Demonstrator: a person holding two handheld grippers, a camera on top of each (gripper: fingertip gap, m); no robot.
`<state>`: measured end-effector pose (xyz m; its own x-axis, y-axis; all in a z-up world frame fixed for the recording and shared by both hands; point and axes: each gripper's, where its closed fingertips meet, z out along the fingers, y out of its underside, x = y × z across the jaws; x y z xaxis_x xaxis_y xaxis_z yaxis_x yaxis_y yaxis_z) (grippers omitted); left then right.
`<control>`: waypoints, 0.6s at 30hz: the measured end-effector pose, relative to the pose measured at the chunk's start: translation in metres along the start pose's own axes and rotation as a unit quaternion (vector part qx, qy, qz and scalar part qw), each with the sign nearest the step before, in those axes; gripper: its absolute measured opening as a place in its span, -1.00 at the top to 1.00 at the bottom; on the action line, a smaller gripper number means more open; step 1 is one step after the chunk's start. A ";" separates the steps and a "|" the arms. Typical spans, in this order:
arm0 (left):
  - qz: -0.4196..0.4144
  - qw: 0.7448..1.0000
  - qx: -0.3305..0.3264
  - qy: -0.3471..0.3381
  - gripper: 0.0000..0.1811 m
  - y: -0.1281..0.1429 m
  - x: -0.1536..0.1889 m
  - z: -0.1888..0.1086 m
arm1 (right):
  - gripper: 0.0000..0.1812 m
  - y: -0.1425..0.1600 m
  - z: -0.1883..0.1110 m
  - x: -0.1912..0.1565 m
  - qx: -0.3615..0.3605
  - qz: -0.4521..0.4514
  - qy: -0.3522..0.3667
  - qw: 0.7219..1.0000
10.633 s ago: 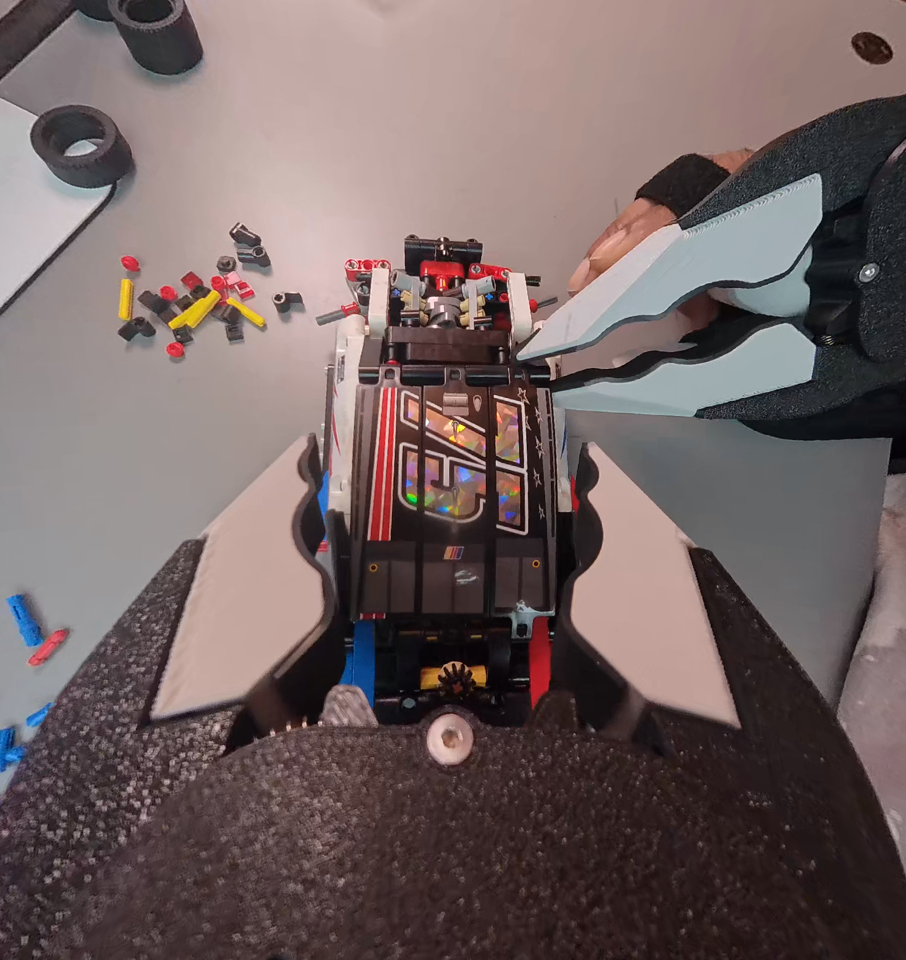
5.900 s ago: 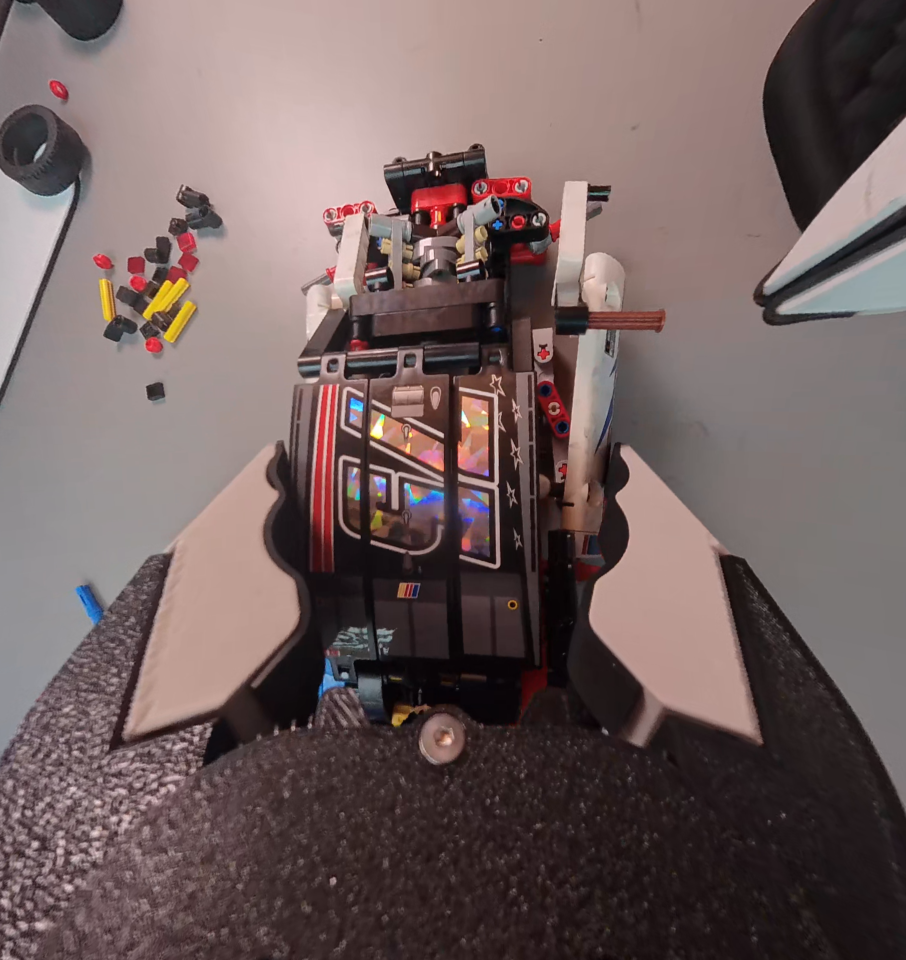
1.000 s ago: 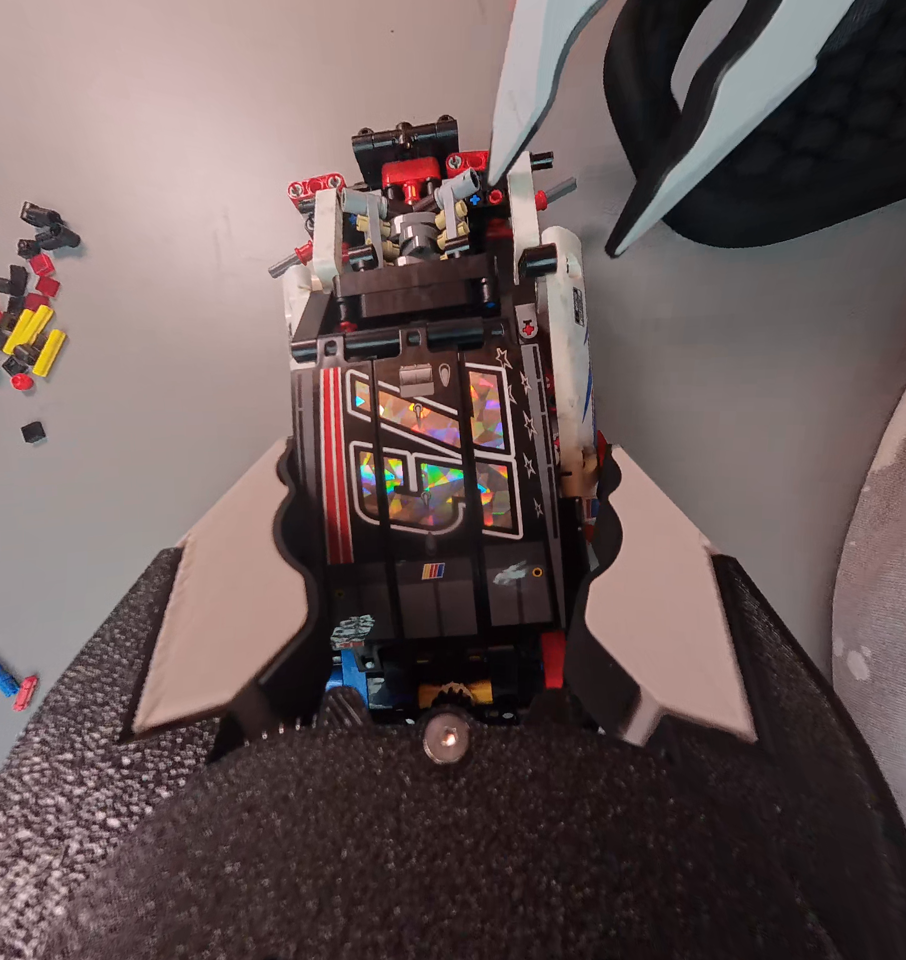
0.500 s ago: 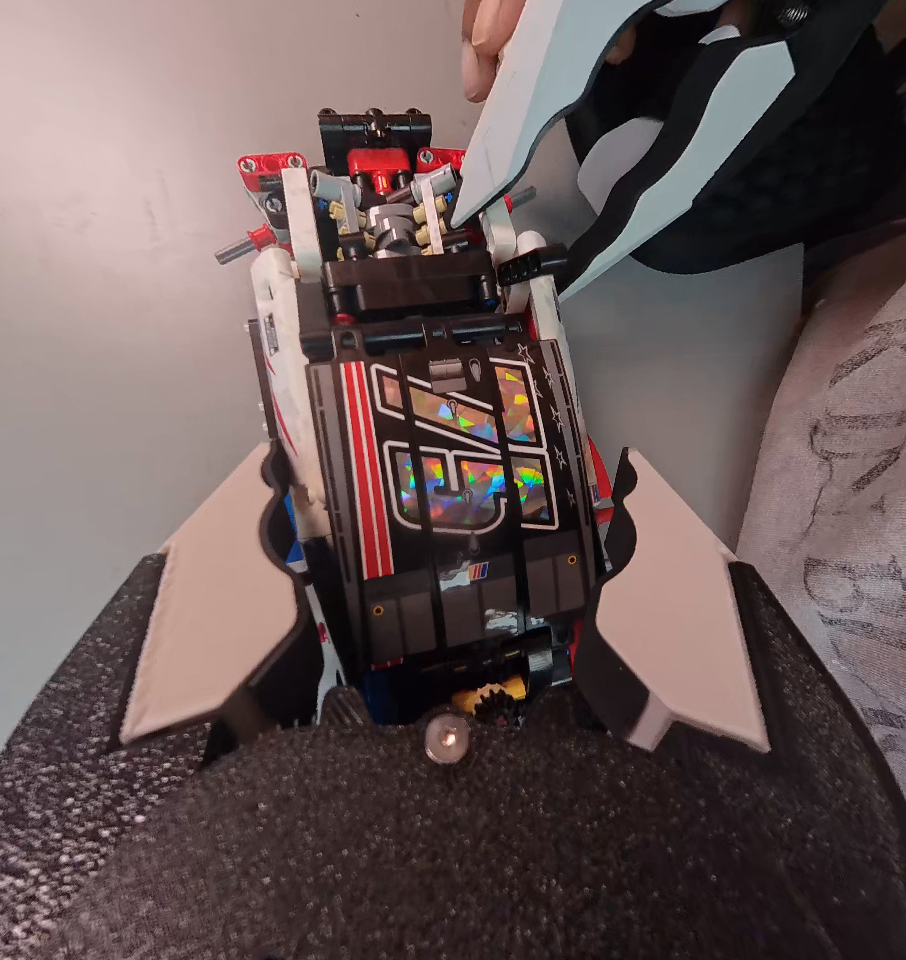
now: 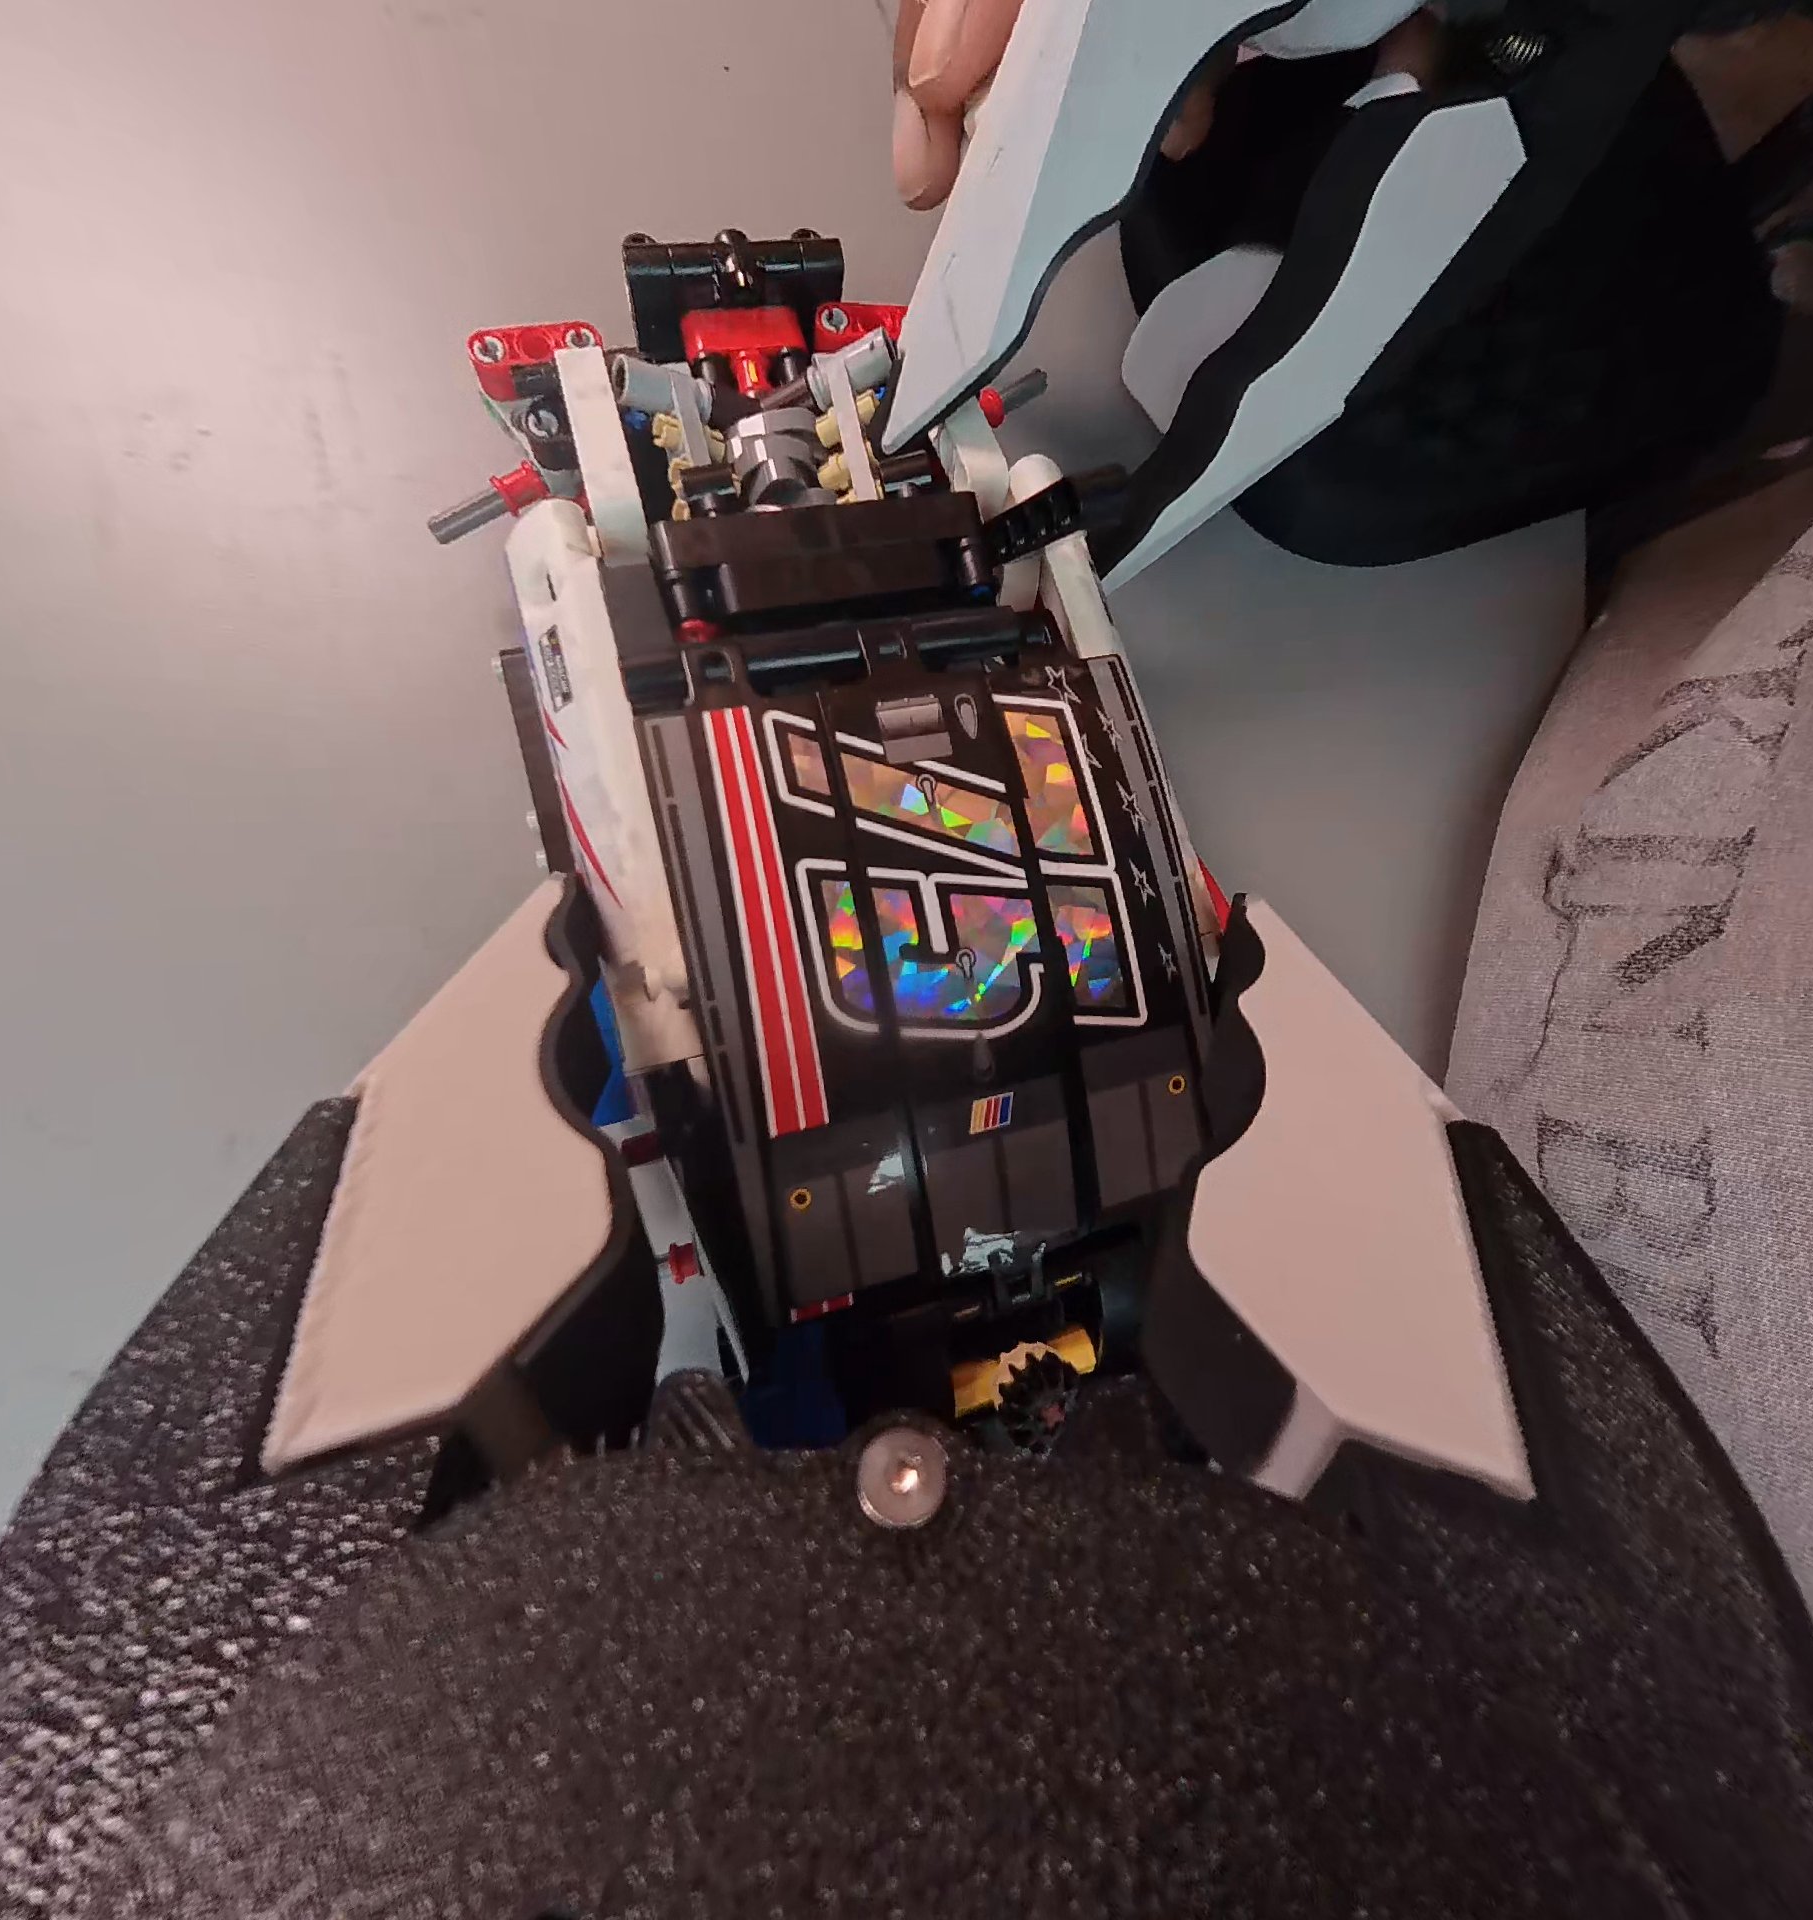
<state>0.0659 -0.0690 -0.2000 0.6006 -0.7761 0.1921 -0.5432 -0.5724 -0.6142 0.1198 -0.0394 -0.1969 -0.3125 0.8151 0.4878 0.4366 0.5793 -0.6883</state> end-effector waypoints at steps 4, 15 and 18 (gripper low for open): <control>-0.007 1.000 0.001 -0.002 -0.28 -0.001 -0.002 0.000 | 0.48 0.001 -0.001 0.000 0.001 0.007 -0.007 1.000; -0.021 1.000 0.011 0.011 -0.34 -0.001 -0.003 -0.002 | 0.66 0.003 -0.018 0.001 -0.008 0.004 0.003 1.000; -0.026 0.999 0.020 0.018 -0.32 -0.002 -0.004 -0.005 | 0.64 0.003 -0.019 -0.001 -0.006 0.010 0.006 1.000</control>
<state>0.0622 -0.0660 -0.1956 0.6056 -0.7552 0.2508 -0.4885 -0.6016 -0.6320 0.1368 -0.0382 -0.1891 -0.2937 0.8259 0.4813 0.4518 0.5636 -0.6915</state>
